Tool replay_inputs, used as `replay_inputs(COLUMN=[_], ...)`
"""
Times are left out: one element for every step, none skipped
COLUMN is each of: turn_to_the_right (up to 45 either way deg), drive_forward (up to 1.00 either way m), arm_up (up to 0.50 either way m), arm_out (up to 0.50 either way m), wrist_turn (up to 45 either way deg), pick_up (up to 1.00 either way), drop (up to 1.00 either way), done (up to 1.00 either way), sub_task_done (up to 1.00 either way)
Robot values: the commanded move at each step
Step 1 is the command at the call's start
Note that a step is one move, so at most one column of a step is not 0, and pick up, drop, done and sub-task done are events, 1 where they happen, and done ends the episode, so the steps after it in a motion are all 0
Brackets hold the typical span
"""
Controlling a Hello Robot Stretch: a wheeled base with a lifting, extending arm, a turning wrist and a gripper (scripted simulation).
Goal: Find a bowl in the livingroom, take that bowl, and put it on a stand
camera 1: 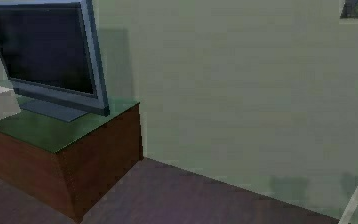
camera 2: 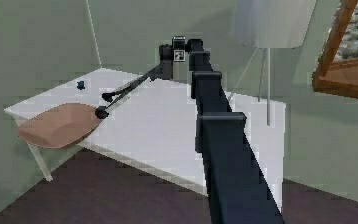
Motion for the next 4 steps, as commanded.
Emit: replay_inputs(turn_to_the_right=[0.0,0.0,-45.0,-15.0], drive_forward=[0.00,0.00,0.00,0.00], arm_up=[0.00,0.00,0.00,0.00], arm_out=[0.00,-0.48,0.00,0.00], wrist_turn=[-30.0,0.0,0.0,0.0], pick_up=[0.00,0.00,0.00,0.00], drop=[0.00,0.00,0.00,0.00], done=[0.00,0.00,0.00,0.00], sub_task_done=[0.00,0.00,0.00,0.00])
